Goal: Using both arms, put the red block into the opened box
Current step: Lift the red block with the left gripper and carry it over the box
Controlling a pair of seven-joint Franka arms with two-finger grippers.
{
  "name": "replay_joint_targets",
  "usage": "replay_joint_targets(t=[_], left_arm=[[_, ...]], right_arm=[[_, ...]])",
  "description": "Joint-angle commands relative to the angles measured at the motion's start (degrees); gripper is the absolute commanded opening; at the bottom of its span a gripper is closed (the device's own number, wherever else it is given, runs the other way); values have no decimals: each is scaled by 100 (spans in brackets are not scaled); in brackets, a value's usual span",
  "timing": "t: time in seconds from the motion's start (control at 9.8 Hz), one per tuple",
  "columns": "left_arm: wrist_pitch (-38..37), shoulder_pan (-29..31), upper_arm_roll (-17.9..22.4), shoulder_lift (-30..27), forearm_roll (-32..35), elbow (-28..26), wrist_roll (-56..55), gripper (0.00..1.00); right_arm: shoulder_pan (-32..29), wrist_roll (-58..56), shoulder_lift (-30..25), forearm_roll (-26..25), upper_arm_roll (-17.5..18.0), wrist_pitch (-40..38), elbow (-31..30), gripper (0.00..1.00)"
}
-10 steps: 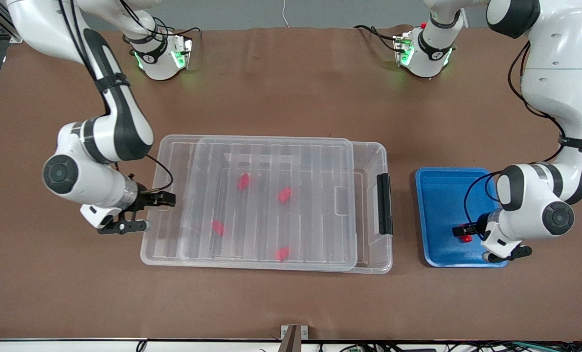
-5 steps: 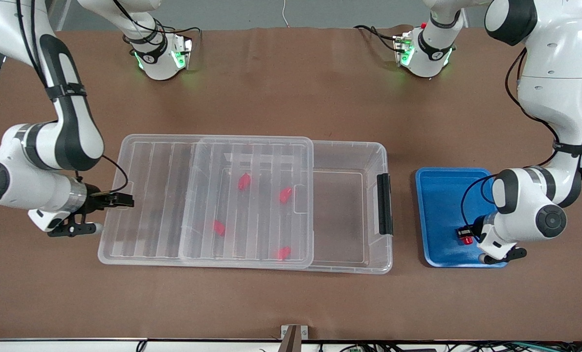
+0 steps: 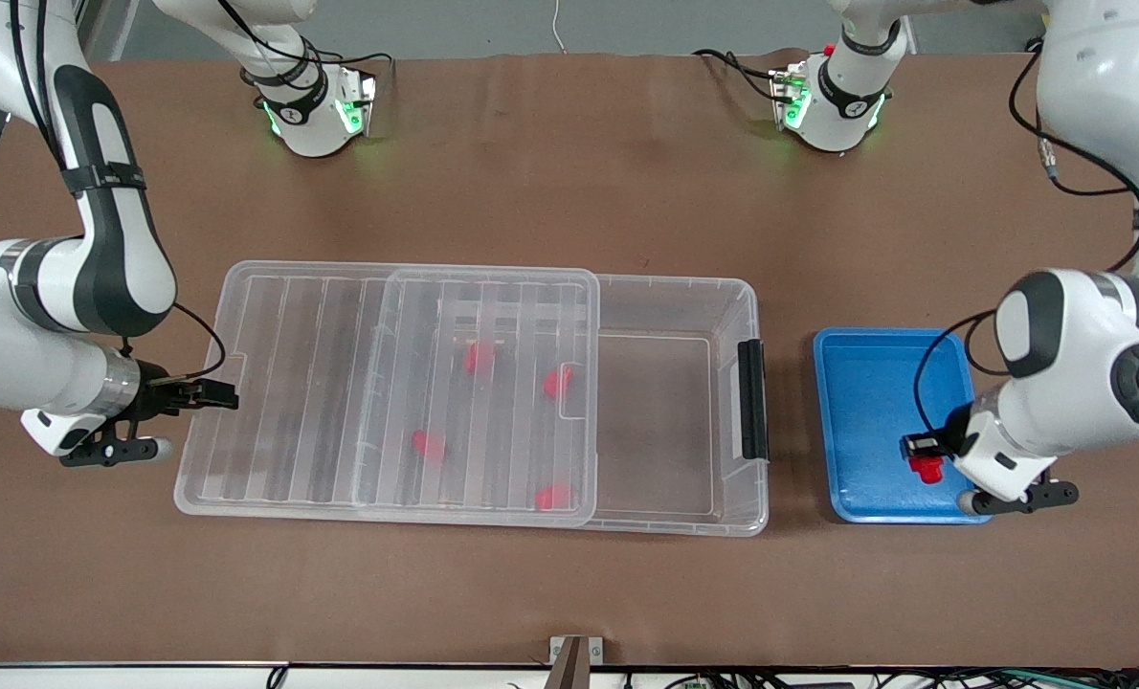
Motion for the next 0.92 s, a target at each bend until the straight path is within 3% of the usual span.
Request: replay_joint_targets(t=[0.0, 0.2, 0.51, 0.82], left_arm=[[-94, -565, -279, -166, 76, -223, -1084, 0], [-42, -1206, -413, -97, 93, -206, -1845, 0], [421, -1796, -413, 500, 373, -267, -1908, 0], [758, -1930, -413, 1115, 418, -276, -1856, 0]], right_arm=[[10, 650, -565, -67, 73, -76, 136, 100], [-60, 822, -1216, -76, 29, -346, 469, 100], [-131, 1578, -2156, -85, -295, -1900, 796, 100], [-148, 1491, -2405, -155, -392, -2448, 726, 100]])
